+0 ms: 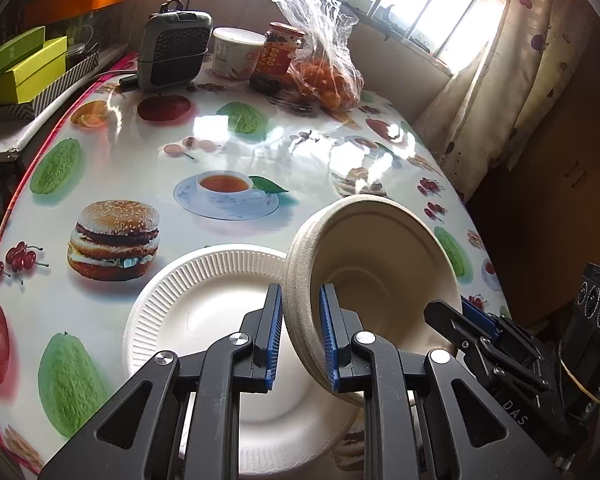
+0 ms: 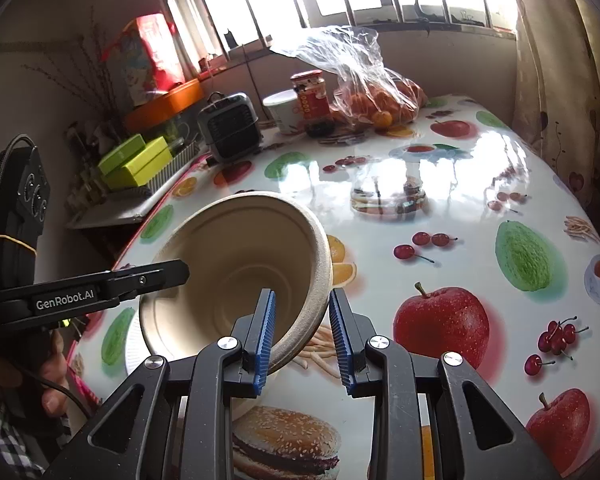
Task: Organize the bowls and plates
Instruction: 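Lift the bowl stack with both tools and carry it over the plates, then lower the bowl stack onto the white plate stack with both tools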
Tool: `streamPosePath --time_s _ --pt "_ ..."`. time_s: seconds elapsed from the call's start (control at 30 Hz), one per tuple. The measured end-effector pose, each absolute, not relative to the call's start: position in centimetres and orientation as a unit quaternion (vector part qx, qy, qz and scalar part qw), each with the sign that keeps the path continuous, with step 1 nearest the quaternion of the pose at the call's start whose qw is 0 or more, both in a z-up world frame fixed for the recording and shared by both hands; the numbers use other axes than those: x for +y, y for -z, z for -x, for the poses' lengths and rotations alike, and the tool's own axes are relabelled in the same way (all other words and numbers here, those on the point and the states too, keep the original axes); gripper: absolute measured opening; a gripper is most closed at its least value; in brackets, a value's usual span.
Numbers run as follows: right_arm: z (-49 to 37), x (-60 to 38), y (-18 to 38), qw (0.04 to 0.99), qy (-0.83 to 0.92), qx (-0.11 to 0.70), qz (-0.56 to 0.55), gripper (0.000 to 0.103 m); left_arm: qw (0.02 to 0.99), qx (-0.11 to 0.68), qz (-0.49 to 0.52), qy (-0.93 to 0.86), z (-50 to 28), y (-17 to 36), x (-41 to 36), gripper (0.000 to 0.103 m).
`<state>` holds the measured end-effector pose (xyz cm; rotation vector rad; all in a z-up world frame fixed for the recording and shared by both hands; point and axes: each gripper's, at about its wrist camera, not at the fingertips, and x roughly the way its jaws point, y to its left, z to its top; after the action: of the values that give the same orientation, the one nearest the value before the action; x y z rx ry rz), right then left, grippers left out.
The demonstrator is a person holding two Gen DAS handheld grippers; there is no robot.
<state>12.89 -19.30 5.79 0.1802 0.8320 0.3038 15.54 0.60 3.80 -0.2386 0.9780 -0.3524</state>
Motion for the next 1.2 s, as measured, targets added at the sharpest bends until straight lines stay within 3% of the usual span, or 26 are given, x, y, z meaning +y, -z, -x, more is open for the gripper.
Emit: streamPosePath --time_s 1.2 --pt "-14.5 -12.8 -4.5 0.879 -0.207 0.426 -0.054 0.027 0.863 0.471 0.149 0.106 -14.3 -2.3 7.3 0.019"
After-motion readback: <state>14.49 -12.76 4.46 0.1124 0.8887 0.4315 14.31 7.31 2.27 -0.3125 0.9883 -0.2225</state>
